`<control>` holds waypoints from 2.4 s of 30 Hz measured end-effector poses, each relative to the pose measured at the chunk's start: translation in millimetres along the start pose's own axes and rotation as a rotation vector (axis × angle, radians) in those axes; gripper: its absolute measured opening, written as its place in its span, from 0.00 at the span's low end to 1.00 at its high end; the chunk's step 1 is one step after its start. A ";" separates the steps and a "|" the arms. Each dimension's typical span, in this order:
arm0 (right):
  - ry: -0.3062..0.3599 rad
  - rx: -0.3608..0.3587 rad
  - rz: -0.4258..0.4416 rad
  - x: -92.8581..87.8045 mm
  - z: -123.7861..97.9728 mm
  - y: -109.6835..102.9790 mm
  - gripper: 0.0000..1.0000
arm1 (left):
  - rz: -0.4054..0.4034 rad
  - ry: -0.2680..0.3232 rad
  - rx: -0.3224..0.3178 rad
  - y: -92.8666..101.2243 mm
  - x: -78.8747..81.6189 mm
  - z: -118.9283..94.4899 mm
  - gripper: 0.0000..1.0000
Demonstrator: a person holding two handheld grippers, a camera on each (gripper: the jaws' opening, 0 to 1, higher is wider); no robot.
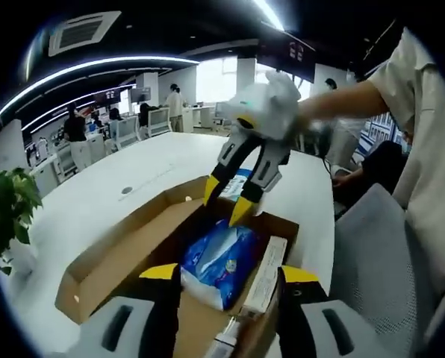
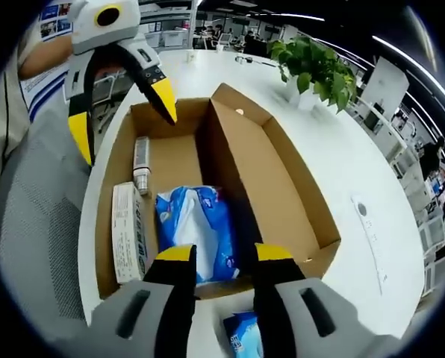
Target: Operate the shoe box by opening the lid, removing the specified soft item, and placing it in the target area until the item is outside and the box remains undamaged.
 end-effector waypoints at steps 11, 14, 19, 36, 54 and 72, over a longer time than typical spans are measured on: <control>-0.017 0.004 0.028 -4.9 14.5 5.6 0.15 | 0.127 -0.051 -0.123 11.9 7.8 49.4 0.31; -0.018 0.003 0.040 -6.1 17.0 6.4 0.12 | 0.153 -0.066 -0.140 15.3 8.2 59.6 0.28; -0.027 0.003 0.042 -8.1 21.9 7.2 0.07 | 0.214 -0.095 -0.174 20.8 5.2 74.0 0.24; 0.000 0.029 0.065 -3.5 16.9 4.0 0.00 | 0.138 -0.141 -0.167 15.5 1.6 74.5 0.00; 0.085 0.016 0.004 28.3 -14.5 -2.2 0.00 | 0.142 -0.088 -0.104 3.5 26.1 37.0 0.00; 0.123 0.010 -0.034 38.4 -62.6 -7.1 0.00 | 0.103 -0.035 -0.131 7.9 69.6 22.2 0.00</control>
Point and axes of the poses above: the point that each gripper's makers call its tool centre point, and the gripper's own axes: z roughly forward along the fingers, y roughly to its right, x roughly out of its top, the point moved 7 cm from there along -z, roughly backward along the fingers, and after that the axes turned 15 degrees about x, right-handed, at the moved point
